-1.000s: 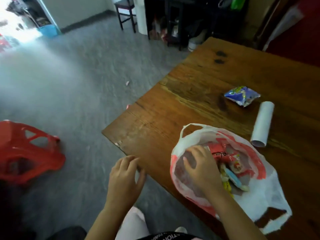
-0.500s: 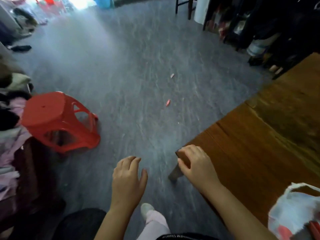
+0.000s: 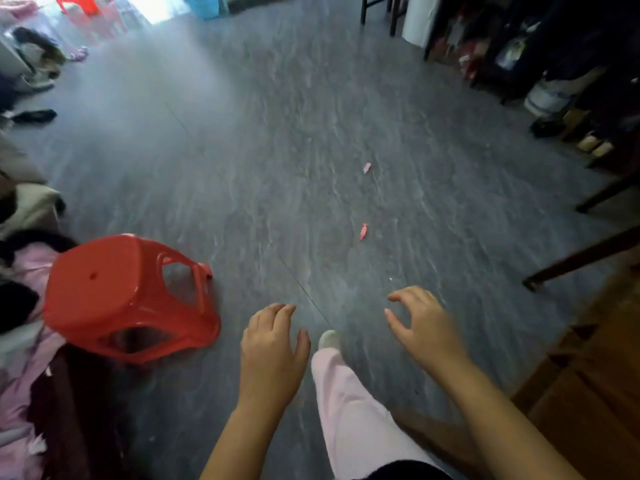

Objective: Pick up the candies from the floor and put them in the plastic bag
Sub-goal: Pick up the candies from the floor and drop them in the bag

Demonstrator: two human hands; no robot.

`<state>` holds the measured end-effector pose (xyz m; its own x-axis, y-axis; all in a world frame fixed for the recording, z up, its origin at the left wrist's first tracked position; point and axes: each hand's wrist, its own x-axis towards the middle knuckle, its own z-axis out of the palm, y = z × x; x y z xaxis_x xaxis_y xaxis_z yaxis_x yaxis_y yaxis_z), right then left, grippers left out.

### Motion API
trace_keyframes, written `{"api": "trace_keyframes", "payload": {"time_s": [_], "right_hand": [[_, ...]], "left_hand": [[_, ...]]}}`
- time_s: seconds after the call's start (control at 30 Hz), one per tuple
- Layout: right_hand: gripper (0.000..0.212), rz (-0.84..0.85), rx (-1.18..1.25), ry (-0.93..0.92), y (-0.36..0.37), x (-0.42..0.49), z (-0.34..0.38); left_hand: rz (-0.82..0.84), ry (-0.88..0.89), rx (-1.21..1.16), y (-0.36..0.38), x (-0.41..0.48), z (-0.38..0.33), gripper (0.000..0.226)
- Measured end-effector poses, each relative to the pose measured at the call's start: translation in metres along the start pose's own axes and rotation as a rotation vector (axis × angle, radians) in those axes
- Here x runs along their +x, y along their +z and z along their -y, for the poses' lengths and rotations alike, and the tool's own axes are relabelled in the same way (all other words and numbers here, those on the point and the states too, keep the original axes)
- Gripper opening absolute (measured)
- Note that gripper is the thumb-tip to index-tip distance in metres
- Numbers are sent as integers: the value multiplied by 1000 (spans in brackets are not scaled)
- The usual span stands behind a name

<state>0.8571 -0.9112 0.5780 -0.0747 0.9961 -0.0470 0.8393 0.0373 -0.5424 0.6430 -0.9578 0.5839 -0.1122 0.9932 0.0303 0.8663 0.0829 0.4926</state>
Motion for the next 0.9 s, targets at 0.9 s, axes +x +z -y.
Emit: {"api": "trace_keyframes", "payload": {"time_s": [0.9], "right_hand": [[23, -194, 24, 195, 42, 533, 158]], "left_hand": [[186, 382, 45, -54, 612, 120, 44]]}}
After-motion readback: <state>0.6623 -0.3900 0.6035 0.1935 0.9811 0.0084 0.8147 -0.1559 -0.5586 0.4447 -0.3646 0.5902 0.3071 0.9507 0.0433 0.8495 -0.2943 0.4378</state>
